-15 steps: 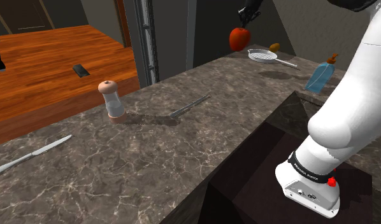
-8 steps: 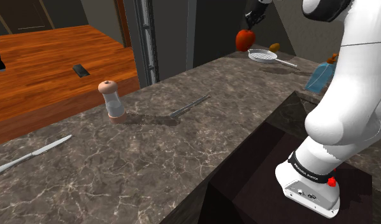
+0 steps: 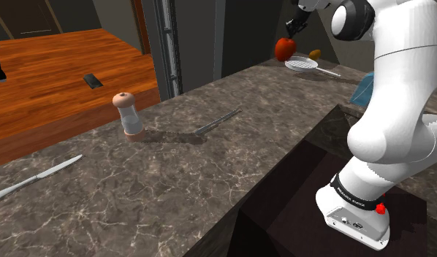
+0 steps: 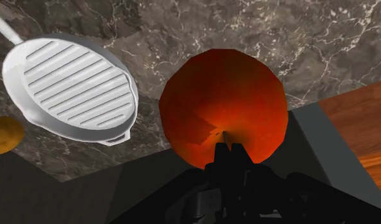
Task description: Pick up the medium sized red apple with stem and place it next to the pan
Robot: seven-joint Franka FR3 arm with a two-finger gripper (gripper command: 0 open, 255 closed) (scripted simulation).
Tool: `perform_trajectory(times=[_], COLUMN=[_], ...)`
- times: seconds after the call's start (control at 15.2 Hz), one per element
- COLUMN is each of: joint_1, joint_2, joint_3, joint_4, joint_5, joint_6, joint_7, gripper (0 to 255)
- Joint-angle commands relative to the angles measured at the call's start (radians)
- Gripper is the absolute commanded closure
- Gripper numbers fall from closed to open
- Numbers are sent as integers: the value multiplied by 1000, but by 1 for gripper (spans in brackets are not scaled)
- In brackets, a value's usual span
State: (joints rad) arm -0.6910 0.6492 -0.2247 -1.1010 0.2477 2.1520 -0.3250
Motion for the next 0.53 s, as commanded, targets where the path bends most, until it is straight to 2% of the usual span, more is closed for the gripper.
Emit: perform_trajectory(times=[0.0,0.46], joint_1=[-1,4], joint_2=[6,12], joint_3=[2,7], joint_4=[-15,-100], joint_5=[4,13], joint_6=[22,112], joint_7=[-6,-21], gripper=[255,255])
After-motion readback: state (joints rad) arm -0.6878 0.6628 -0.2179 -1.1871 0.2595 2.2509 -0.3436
